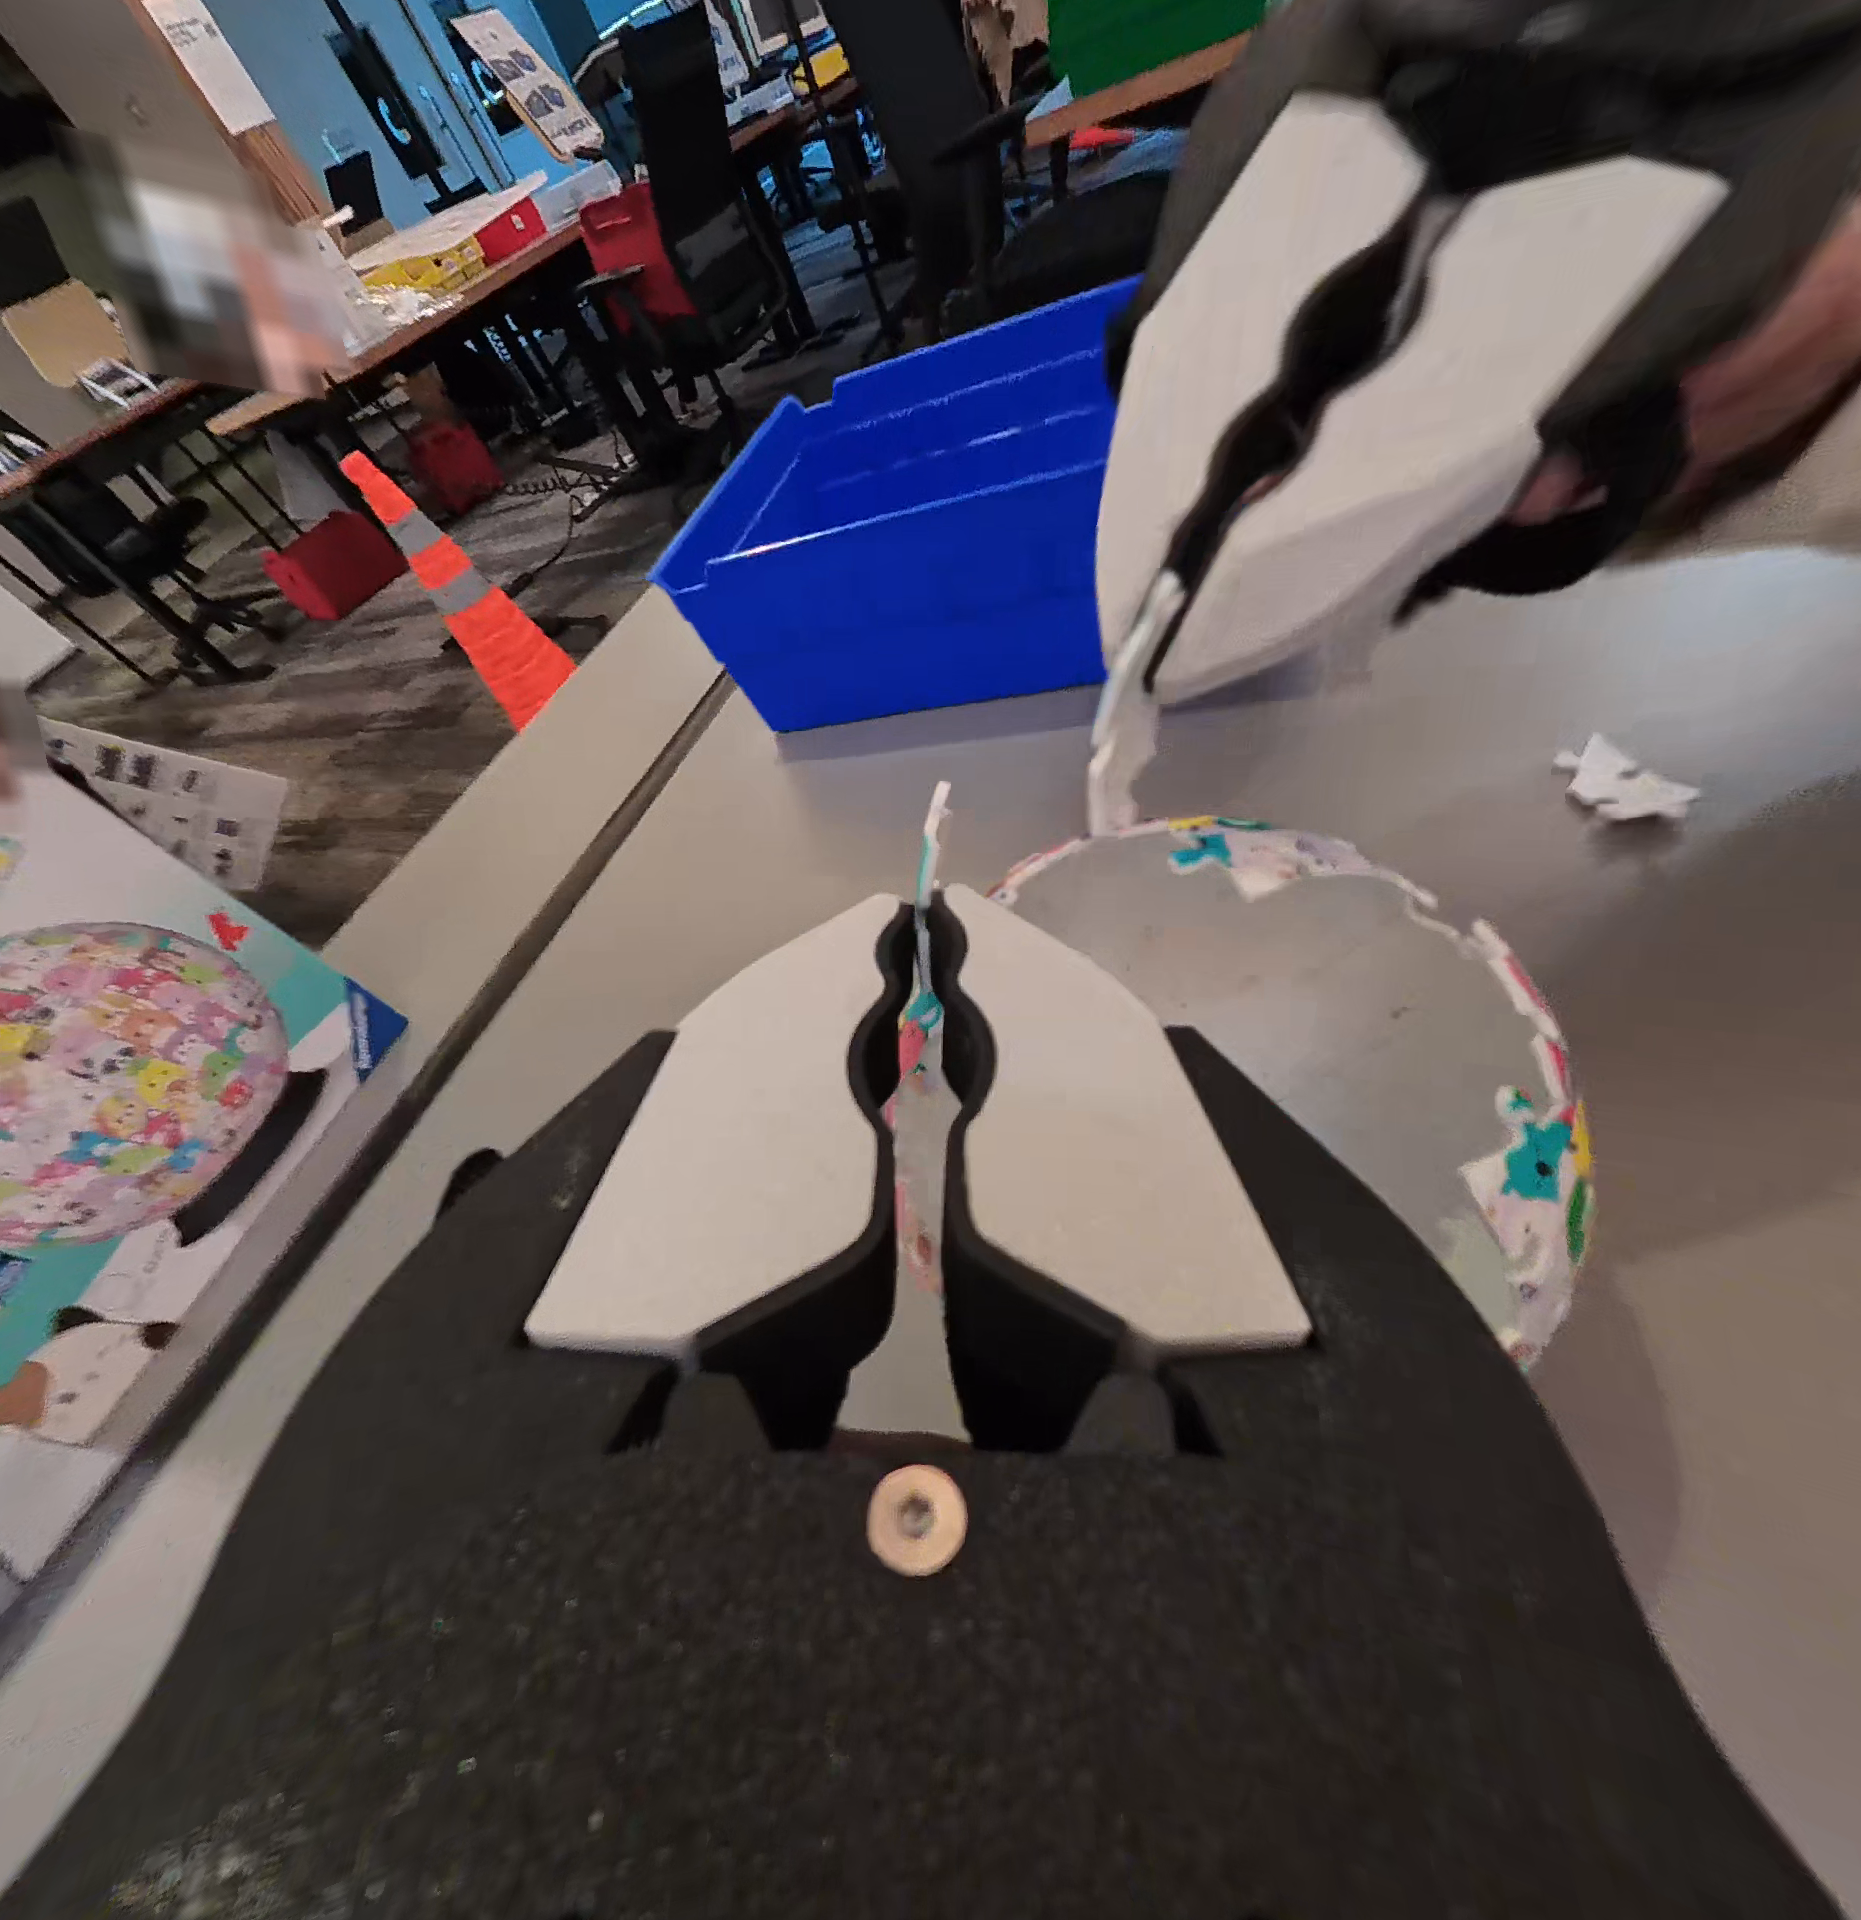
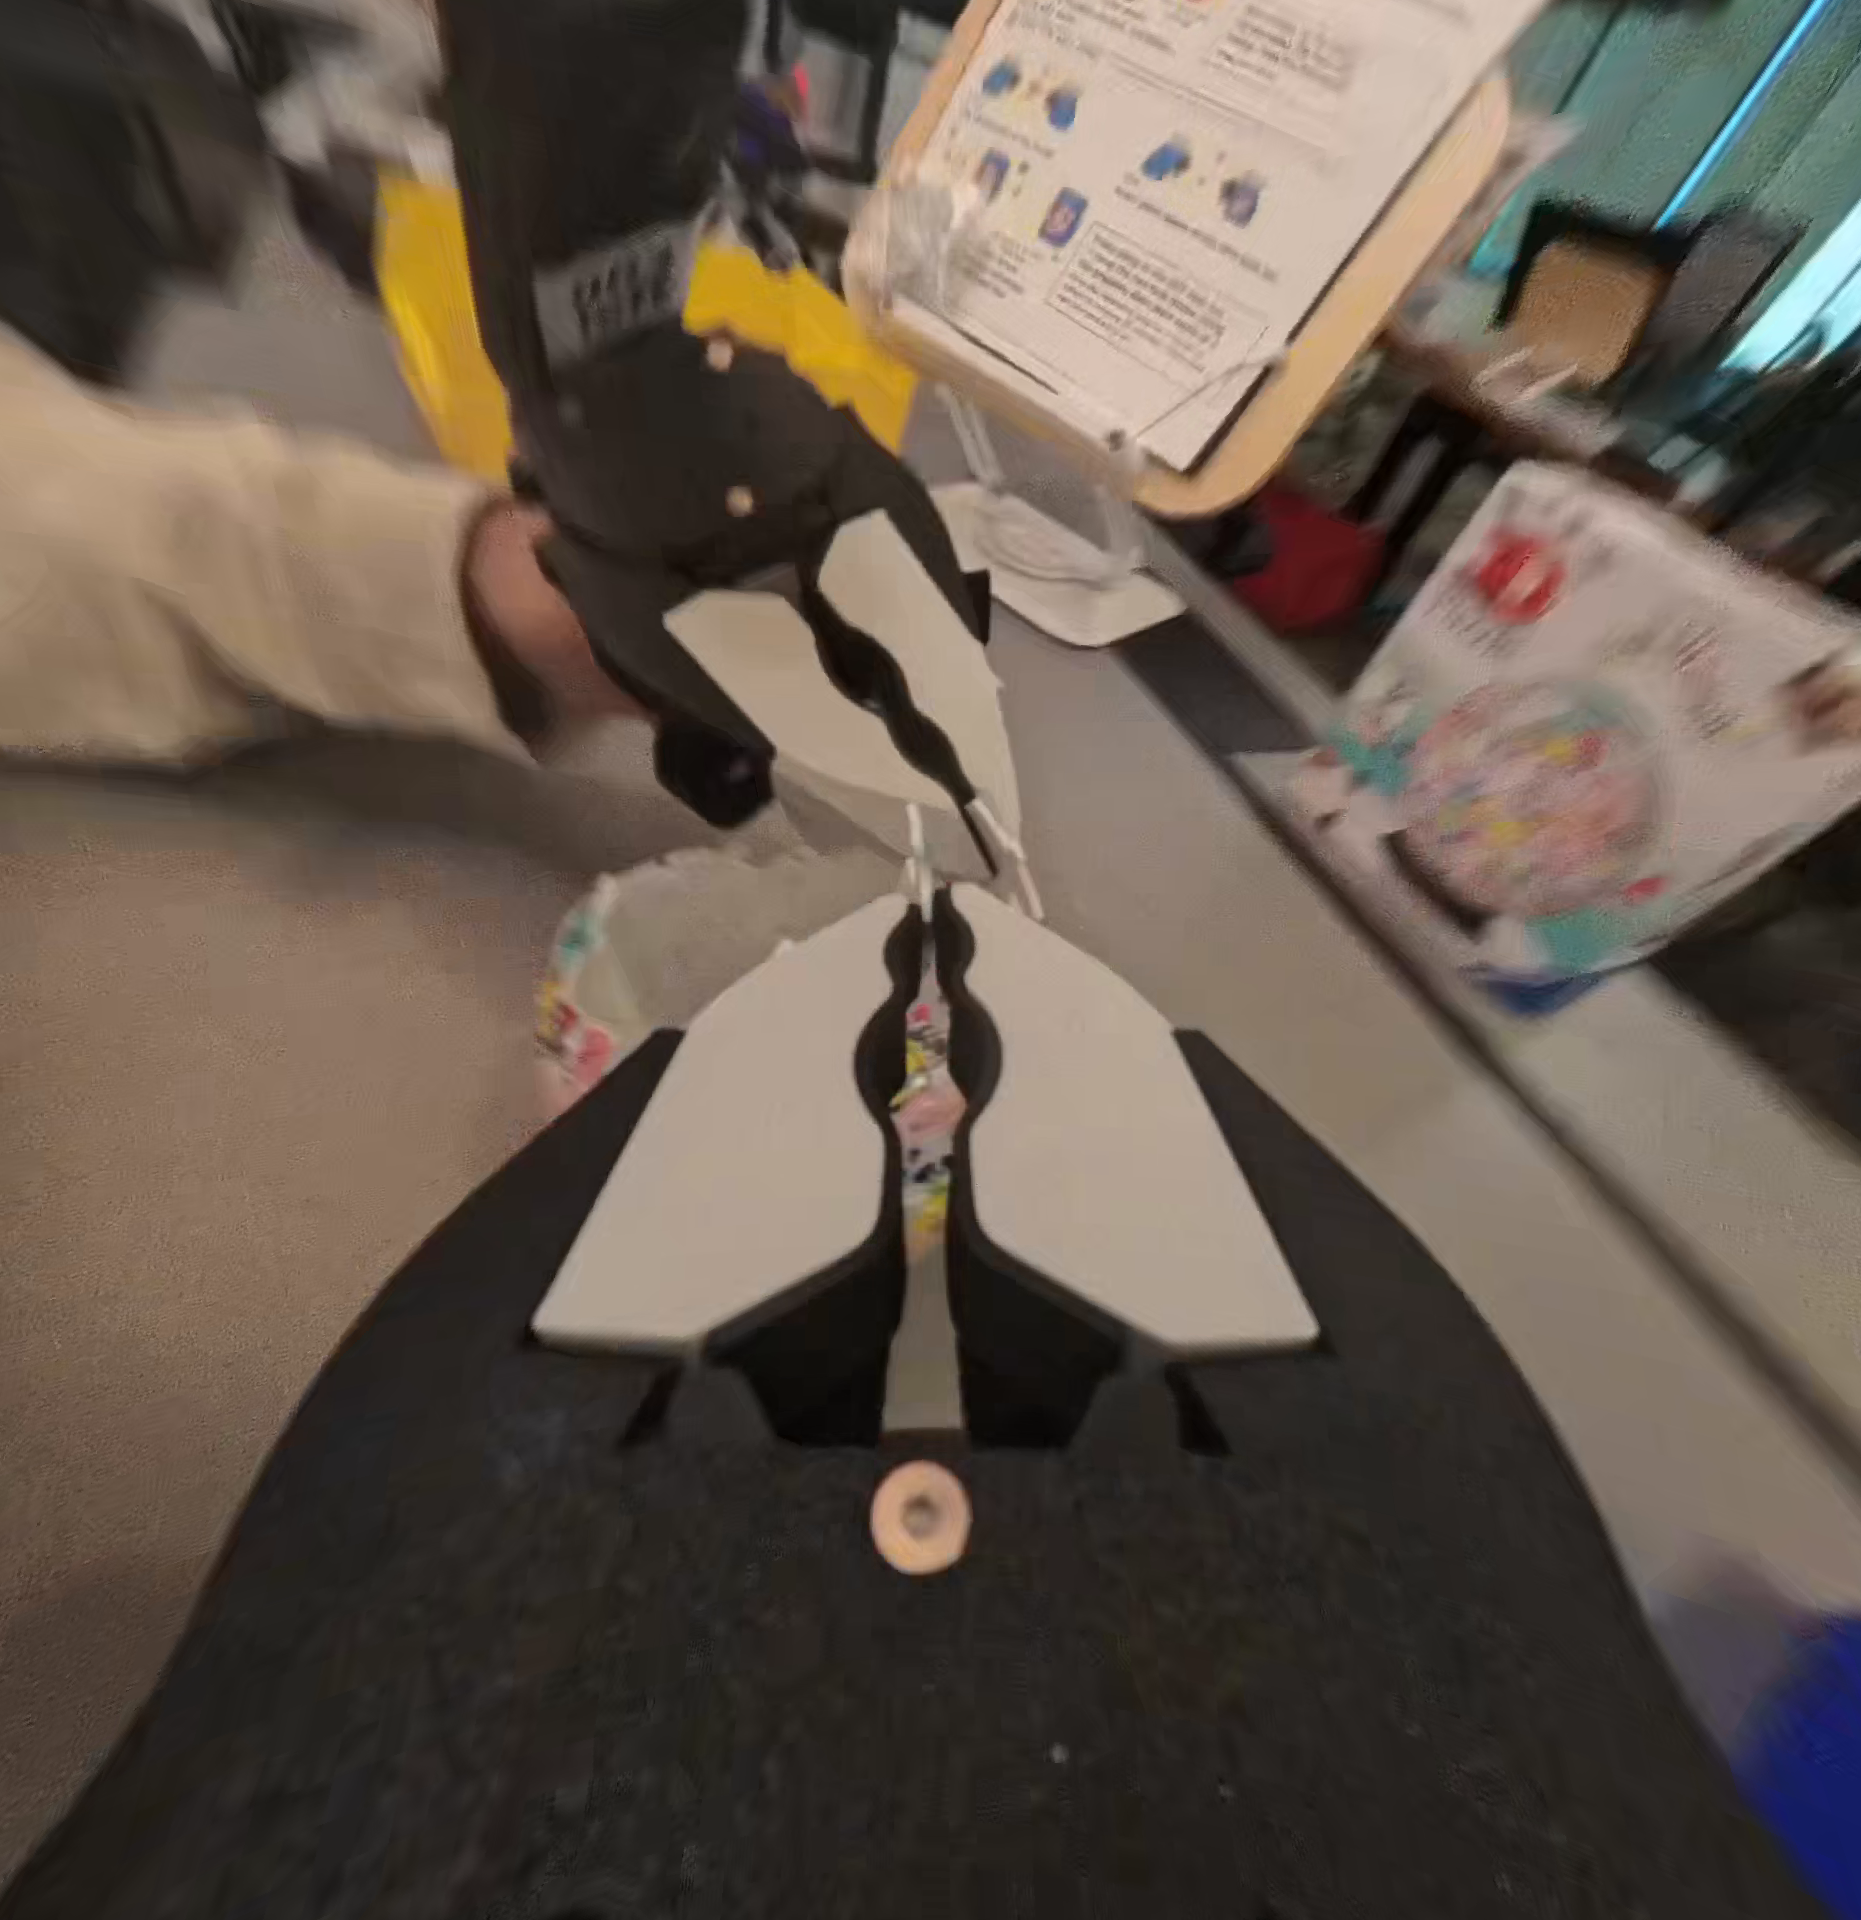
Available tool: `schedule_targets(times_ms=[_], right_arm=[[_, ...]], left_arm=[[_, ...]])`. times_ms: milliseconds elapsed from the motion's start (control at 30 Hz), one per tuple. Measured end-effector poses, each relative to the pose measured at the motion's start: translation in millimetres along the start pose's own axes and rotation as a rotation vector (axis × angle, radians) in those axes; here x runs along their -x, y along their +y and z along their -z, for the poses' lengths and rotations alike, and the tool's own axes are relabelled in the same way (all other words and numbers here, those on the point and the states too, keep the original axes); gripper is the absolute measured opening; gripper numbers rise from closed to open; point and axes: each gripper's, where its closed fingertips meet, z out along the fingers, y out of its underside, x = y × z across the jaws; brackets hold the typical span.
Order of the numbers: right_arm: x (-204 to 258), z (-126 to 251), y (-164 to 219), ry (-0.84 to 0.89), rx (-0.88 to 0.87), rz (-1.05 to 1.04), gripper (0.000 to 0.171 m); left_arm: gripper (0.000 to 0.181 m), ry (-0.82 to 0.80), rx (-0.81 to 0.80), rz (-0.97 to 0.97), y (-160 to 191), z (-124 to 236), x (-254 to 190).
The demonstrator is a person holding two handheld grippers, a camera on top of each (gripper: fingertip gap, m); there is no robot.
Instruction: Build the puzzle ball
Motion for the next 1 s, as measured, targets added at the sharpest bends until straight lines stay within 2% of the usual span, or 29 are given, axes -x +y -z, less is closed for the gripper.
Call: schedule_targets(times_ms=[33,67,100,167,233,300,400,433,500,567,667,700,767,833,900,933,1000], right_arm=[[-3.4,1.3,-0.4,-0.088,-0.036,-0.267,0.002],[-14.0,4.1,0.8,-0.099,-0.061,-0.465,0.002],[-23.2,8.0,-0.6,-0.091,-0.108,-0.584,0.002],[-29.2,14.8,-5.6,-0.109,-0.149,-0.721,0.002],[-43.9,28.1,-7.4,0.004,-0.108,-0.680,0.002],[-78.5,59.4,16.3,0.266,0.141,-0.540,0.001],[-142.1,152.0,89.9,0.650,0.656,-0.441,0.002],[-151.4,180.8,117.9,0.694,0.808,-0.479,0.002],[-148.7,209.4,171.8,0.600,1.027,-0.590,0.002],[-147.4,213.8,207.2,0.523,1.069,-0.660,0.002],[-148.6,206.1,220.1,0.488,1.014,-0.691,0.025],[-149.8,205.2,214.6,0.513,1.008,-0.668,0.026],[-153.0,189.9,180.0,0.579,0.912,-0.582,0.024],[-135.6,141.7,118.2,0.518,0.689,-0.457,0.020],[-85.2,67.6,52.7,0.259,0.397,-0.393,0.020],[-58.2,37.5,31.3,0.126,0.315,-0.360,0.021],[-29.5,-3.5,14.2,-0.012,0.254,-0.307,0.022]], left_arm=[[0.002,0.004,-0.012,0.024,0.6,0.0,1.2],[0.002,0.009,-0.025,0.044,1.0,0.0,2.3],[0.002,0.013,-0.035,0.068,1.4,0.0,3.5],[0.002,0.034,-0.059,0.133,1.8,0.6,4.9],[0.002,0.043,-0.076,0.184,3.2,1.3,8.5],[0.002,0.062,-0.086,0.226,4.4,2.6,10.4],[0.002,0.096,-0.097,0.292,4.6,3.4,11.7],[0.002,0.100,-0.095,0.307,4.0,3.5,11.1],[0.002,0.109,-0.084,0.315,4.5,2.7,10.9],[0.002,0.119,-0.067,0.315,4.4,2.8,9.8],[0.002,0.159,-0.048,0.341,3.6,5.7,8.0],[0.003,0.171,-0.045,0.348,4.0,6.7,7.5],[0.003,0.174,-0.051,0.328,4.2,8.9,7.3],[0.003,0.181,-0.059,0.312,4.0,10.2,6.4],[0.003,0.193,-0.074,0.309,2.5,11.6,6.0],[0.003,0.205,-0.080,0.308,2.0,11.9,5.0],[0.003,0.221,-0.092,0.307,0.6,13.3,3.7]])
